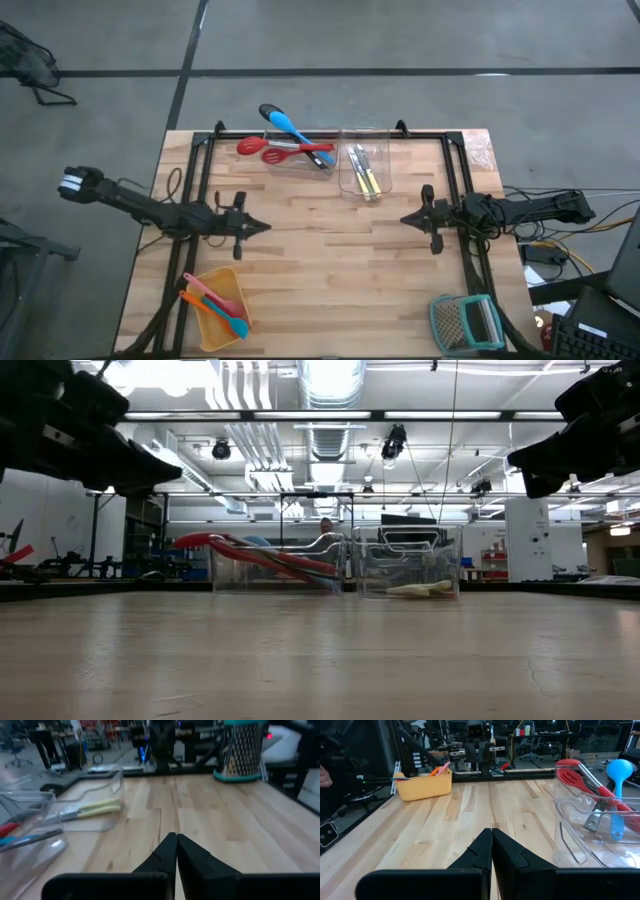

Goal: Pick & Place Kitchen Items
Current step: Return to Home Position

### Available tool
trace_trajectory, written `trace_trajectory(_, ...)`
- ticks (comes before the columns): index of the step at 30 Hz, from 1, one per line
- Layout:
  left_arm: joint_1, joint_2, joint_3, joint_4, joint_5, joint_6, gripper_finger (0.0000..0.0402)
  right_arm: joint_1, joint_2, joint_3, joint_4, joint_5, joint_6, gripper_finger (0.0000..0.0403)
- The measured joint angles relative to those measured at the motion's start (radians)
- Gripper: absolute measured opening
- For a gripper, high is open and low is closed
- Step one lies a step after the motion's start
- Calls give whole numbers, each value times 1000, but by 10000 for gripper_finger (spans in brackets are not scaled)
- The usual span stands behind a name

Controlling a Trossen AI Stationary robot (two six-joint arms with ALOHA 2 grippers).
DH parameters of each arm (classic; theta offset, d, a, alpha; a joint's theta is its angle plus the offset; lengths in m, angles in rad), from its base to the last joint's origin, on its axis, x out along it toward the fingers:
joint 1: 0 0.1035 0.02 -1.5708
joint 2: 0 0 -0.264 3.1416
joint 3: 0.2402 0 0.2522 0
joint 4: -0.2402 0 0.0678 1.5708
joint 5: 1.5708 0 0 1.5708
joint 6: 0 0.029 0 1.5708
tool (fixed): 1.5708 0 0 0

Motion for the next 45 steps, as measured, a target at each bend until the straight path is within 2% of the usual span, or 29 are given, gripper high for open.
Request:
trace_trajectory(4, 0, -102, -41, -6, -2, 12, 16, 0, 0, 0, 0, 0, 1, 8)
trace_trajectory(18, 0, -376, -40, -169, 4, 38, 15, 0, 0, 0, 0, 0, 1, 8)
trace_trajectory(25, 0, -540, -24, -398, 4, 36, 7, 0, 0, 0, 0, 0, 0, 8)
trace_trajectory(32, 0, -706, 12, -574, 23, 21, 16, 0, 0, 0, 0, 0, -1, 8)
trace_trajectory(35, -2, -703, 41, -635, 33, 23, 15, 0, 0, 0, -1, 0, -1, 8)
trace_trajectory(45, -2, -704, 52, -645, 76, 21, 13, 0, 0, 0, 12, 0, 4, 8)
